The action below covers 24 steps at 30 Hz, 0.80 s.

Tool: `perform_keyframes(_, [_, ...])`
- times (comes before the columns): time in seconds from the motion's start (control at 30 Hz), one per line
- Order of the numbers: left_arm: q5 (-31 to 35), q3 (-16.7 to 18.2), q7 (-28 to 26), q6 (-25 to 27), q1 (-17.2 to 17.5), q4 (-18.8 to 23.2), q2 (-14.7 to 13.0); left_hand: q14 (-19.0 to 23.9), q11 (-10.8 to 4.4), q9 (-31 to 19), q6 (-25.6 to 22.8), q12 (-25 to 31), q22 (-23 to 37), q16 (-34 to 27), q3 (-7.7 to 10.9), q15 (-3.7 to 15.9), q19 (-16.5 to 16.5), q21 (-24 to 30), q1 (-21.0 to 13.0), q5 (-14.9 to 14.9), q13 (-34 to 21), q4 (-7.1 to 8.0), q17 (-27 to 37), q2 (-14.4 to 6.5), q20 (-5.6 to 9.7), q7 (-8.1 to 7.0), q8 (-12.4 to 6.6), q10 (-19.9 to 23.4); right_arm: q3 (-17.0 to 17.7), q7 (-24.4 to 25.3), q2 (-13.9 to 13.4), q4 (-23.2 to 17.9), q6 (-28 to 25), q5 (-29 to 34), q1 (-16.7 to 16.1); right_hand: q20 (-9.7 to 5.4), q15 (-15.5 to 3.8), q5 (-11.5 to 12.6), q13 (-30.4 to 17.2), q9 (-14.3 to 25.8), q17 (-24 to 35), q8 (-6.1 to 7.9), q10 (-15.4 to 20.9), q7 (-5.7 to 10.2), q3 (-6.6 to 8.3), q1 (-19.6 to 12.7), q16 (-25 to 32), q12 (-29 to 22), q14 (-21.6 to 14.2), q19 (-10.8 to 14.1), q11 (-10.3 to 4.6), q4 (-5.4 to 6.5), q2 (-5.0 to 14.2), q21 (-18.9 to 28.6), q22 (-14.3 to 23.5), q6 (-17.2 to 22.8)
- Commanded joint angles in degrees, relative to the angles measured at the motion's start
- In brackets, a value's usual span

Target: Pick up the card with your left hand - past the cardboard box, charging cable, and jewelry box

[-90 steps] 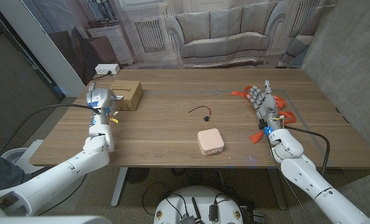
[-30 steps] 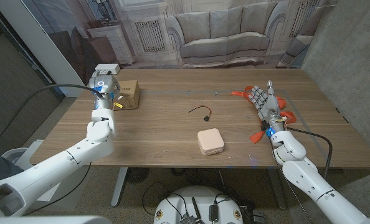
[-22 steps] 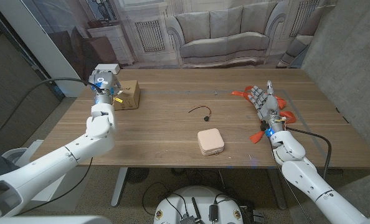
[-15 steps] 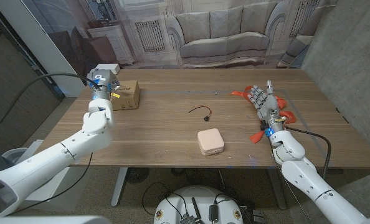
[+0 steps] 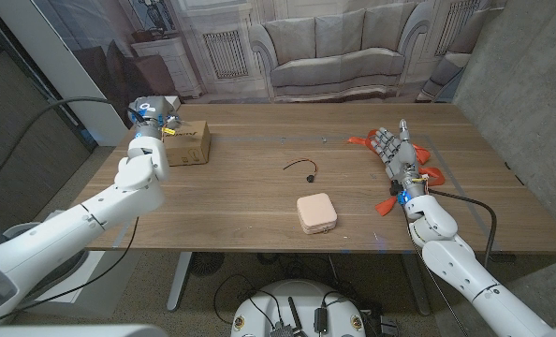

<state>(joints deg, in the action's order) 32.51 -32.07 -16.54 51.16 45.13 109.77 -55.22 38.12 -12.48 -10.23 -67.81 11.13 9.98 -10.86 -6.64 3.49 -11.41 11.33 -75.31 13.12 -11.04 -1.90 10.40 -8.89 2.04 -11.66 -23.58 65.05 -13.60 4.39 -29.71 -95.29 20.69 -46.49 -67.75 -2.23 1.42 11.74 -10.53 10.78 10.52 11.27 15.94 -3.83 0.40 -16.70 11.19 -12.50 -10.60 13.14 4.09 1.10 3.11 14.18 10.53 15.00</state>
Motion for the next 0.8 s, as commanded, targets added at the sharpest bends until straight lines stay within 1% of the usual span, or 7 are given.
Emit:
perform_keyframes(0.03, [0.01,-0.42,4.72,0.46,-3.08,2.86,-2.03,-0.20,-0.13,-0.18,-0.57,-0.04,0.14,0.02,0.04,8.22,0.25,-0.03,-0.55,-0.09,-0.13,0.43,0.10,-0.03,4.78,-0.23,0.11,0.46,-0.02,-0.23,-0.29,-0.25,-0.18,0.15,0.20,-0.08,0.28,-0.09,-0.27,0.30,0.26,0.18,0.47,-0.18,-0.20,-0.01,-0.25,0.02,-0.61,0.40,0.13,0.10,0.38,-0.05,0.10,0.37])
perform_keyframes(0.2, [-0.47,0.29,4.88,0.21,-2.88,3.75,-2.24,-0.18,-0.12,-0.16,-0.67,-0.08,0.13,-0.01,0.03,8.22,0.24,-0.02,-0.57,-0.10,-0.13,0.55,0.11,-0.03,4.88,-0.13,0.21,0.48,0.15,-0.28,-0.40,-0.40,-0.06,0.00,-0.15,-0.05,0.22,-0.09,-0.27,0.30,0.27,0.15,0.46,-0.16,-0.22,0.00,-0.24,0.03,-0.64,0.42,0.06,0.09,0.40,-0.10,0.11,0.29])
perform_keyframes(0.23, [-0.46,0.30,4.89,0.20,-2.87,3.75,-2.24,-0.16,-0.13,-0.08,-0.77,-0.08,0.13,-0.02,0.03,8.23,0.24,-0.02,-0.58,-0.11,-0.13,0.58,0.11,-0.03,4.89,0.05,0.25,0.49,0.15,-0.28,-0.40,-0.40,-0.07,0.00,-0.16,-0.05,0.22,-0.09,-0.27,0.30,0.27,0.16,0.43,-0.16,-0.22,0.00,-0.24,0.04,-0.65,0.42,0.04,0.09,0.40,-0.11,0.11,0.30])
perform_keyframes(0.5, [0.50,-0.20,6.28,1.36,-3.62,4.94,-2.52,-0.14,-0.13,0.14,-0.89,-0.08,0.12,-0.02,0.02,8.21,0.24,-0.01,-0.64,-0.14,-0.14,0.73,0.11,0.00,4.89,0.04,0.56,0.63,0.63,-0.13,-0.84,-1.10,-0.11,-0.15,-0.64,-0.02,0.25,-0.09,-0.27,0.29,0.26,0.15,0.42,-0.25,-0.23,-0.03,-0.23,0.05,-0.68,0.46,0.09,0.05,0.44,-0.21,0.11,0.27])
perform_keyframes(0.73, [1.79,-0.27,7.38,2.12,-3.89,6.68,-3.48,-0.09,-0.13,0.21,-0.99,-0.08,0.12,-0.05,0.00,8.20,0.15,0.03,-0.68,-0.16,-0.15,0.87,0.11,0.04,4.91,0.01,0.80,0.73,1.06,0.06,-1.06,-1.77,0.14,-0.14,-1.19,-0.04,0.25,-0.09,-0.27,0.29,0.26,0.16,0.45,-0.23,-0.24,-0.04,-0.24,0.05,-0.67,0.45,0.04,0.03,0.47,-0.29,0.11,0.32])
perform_keyframes(0.8, [2.36,-0.35,7.94,2.53,-4.09,7.24,-3.88,-0.03,-0.14,0.25,-1.23,-0.06,0.12,-0.07,0.03,8.23,0.14,0.03,-0.75,-0.15,-0.15,0.92,0.11,-0.01,4.97,0.22,0.85,0.85,1.15,0.13,-1.11,-2.02,0.12,-0.24,-1.44,-0.05,0.26,-0.09,-0.27,0.29,0.27,0.16,0.47,-0.23,-0.24,-0.04,-0.24,0.04,-0.67,0.46,0.07,0.03,0.48,-0.32,0.12,0.31])
